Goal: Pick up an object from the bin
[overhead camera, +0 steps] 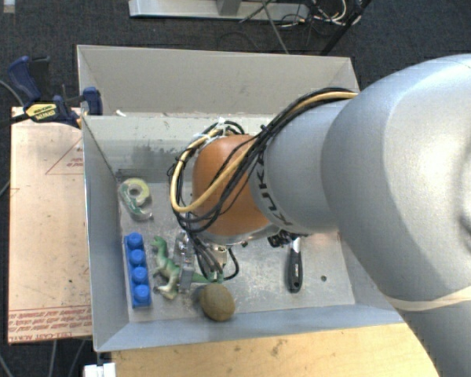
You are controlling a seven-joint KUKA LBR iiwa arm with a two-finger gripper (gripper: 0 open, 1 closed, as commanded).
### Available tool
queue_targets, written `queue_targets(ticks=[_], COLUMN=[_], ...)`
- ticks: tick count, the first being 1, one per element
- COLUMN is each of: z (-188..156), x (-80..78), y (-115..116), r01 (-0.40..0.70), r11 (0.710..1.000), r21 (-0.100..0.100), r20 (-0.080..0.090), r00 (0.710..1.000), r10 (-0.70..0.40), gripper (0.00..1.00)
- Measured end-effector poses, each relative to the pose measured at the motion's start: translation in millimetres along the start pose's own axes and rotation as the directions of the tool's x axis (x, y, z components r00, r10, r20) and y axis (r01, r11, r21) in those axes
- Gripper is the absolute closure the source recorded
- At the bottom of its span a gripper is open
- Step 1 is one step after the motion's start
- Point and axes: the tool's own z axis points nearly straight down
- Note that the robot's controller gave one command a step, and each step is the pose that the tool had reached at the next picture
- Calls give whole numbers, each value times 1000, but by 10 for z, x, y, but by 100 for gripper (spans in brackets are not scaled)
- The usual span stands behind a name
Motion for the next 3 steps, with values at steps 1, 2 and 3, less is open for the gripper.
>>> queue_targets(ticks=[1, 2, 3], z=[-17, -65, -134], x=[4, 10, 16], y=[-2, -5, -7], r01=[0, 0, 0], r11=[1000, 1000, 1000], r21=[1, 2, 3], r20=[-2, -3, -6], r00=[1000, 1000, 1000], r10=[0, 0, 0], gripper=[100, 100, 100])
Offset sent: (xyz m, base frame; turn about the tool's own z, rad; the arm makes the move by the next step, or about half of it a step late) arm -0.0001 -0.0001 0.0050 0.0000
